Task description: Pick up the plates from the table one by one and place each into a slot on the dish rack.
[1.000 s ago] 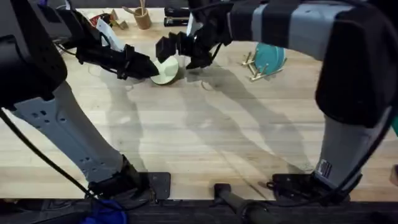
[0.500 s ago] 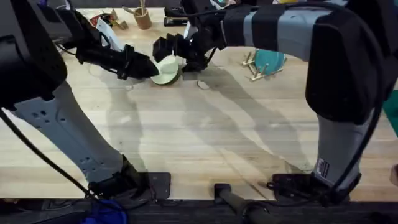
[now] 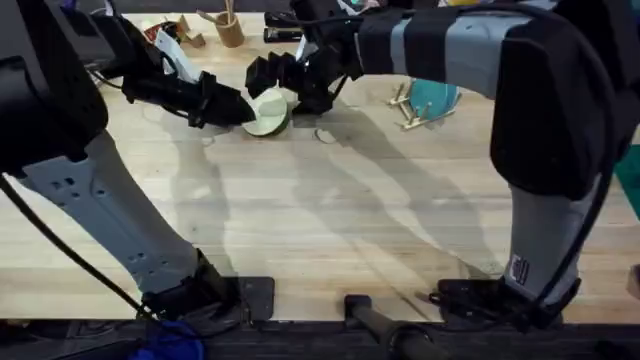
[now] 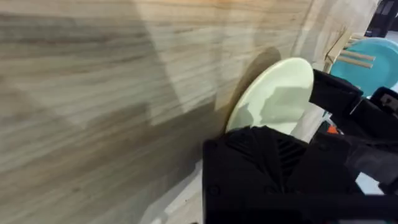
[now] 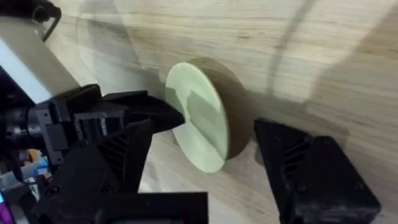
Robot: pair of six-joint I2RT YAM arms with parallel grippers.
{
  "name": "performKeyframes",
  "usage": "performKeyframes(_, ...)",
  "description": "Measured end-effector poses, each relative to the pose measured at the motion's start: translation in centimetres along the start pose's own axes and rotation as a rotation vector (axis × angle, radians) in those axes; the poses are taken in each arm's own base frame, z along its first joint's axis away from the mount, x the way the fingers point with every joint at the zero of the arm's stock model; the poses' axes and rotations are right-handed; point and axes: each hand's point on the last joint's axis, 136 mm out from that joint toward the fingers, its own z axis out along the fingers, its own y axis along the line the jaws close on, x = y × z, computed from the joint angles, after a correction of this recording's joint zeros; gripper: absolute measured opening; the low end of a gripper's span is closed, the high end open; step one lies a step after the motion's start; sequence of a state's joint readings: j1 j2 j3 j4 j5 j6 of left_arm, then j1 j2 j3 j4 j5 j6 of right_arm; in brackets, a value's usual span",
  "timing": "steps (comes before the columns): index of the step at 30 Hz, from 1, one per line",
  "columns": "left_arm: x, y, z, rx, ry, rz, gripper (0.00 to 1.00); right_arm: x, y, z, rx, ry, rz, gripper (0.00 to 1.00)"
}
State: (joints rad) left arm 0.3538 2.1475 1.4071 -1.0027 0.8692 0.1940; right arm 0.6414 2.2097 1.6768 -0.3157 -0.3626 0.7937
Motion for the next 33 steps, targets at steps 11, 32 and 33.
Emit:
performKeyframes(11,0.00,0.00,0.00,0.000,0.000,0.000,0.040,0.68,0.40,0.46,-0.001,0.011,-0.003,0.873)
performKeyframes(32,-0.46,0.13,-0.39,0.000,-0.018,0.006,0.041,0.37,0.11,0.40,-0.004,0.013,0.011,0.034)
performKeyframes(33,-0.45,0.13,-0.39,-0.001,-0.017,0.005,0.041,0.47,0.15,0.39,-0.006,0.018,0.012,0.033)
